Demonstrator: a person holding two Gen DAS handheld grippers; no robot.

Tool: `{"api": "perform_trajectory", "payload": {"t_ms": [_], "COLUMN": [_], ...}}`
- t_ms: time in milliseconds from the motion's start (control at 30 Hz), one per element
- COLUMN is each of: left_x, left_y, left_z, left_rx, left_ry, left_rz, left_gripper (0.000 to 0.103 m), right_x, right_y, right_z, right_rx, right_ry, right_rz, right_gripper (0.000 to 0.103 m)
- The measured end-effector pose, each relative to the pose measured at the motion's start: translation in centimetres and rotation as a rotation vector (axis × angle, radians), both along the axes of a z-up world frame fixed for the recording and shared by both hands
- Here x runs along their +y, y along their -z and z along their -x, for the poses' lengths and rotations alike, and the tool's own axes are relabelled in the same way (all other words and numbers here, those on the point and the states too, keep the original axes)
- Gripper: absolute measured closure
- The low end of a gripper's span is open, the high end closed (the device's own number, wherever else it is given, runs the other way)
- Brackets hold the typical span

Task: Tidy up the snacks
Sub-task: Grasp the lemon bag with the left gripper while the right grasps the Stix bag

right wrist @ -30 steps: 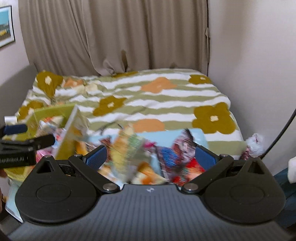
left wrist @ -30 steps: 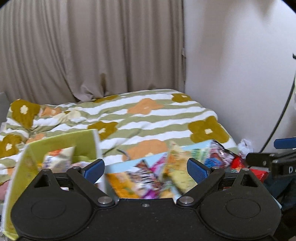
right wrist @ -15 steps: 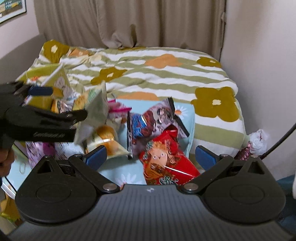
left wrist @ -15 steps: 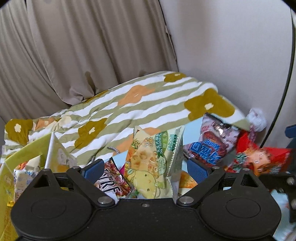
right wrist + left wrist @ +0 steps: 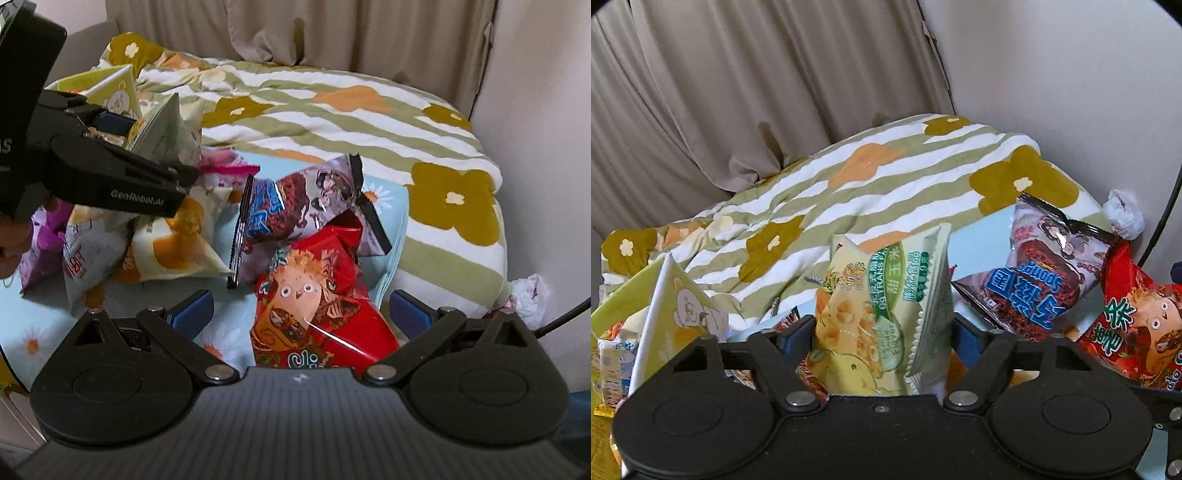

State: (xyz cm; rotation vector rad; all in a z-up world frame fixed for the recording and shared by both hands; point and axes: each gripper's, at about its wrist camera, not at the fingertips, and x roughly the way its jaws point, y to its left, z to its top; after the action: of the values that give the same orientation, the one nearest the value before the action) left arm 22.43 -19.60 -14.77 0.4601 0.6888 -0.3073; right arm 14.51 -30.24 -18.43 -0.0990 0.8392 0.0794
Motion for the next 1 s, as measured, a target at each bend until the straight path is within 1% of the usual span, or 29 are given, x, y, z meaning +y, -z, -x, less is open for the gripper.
{"api": "perform_trajectory", "payload": {"t_ms": [33,100,133,300,433,733,833,900,1000], "left_x": [0.0,-0.1,-0.1,0.2,0.4,1.0,1.2,1.4,1.6], "left_y": [0.0,-0.1,-0.2,-0.8,-1.7,-3.4,-3.8,-4.0,-4.2], "left_z": [0.1,0.5,0.6,1.4,2.4,3.8,4.1,4.3,4.5], "left_rx": [0.0,-0.012,-0.014,-0.025,-0.052,-0.095,-0.1,-0.102,-0.106], "left_ry": [0.0,-0.004,-0.004,-0.011,-0.014,-0.022,-0.024,-0.025,-0.027], "left_rz": [-0.003,-0.019,-0.02,-0.005,-0.001,0.025,0.032,0.034,0.041], "left_gripper": [0.037,0.044,0.045,0.048,0.048,0.048,0.048,0.048,0.048], "right_x": [-0.2,-0.5,-0.6,-1.3,-1.4,-0.4,-0.2,0.0,0.3], "right_y": [0.2,0.4,0.6,1.1,1.3,1.3,1.8,2.0,2.0], "right_z": [0.0,0.0,0.0,0.1,0.2,-0.2,-0.5,-0.5,-0.3], "right_rx": [0.005,0.015,0.02,0.037,0.033,0.009,0.015,0.013,0.008], "right_ry": [-0.003,-0.007,-0.008,-0.008,-0.017,-0.061,-0.072,-0.081,-0.094], "right_rz": [-0.003,-0.008,-0.011,-0.017,-0.006,0.057,0.085,0.107,0.118], "right_gripper": [0.0,0.0,0.0,0.0,0.0,0.0,0.007,0.009,0.016]}}
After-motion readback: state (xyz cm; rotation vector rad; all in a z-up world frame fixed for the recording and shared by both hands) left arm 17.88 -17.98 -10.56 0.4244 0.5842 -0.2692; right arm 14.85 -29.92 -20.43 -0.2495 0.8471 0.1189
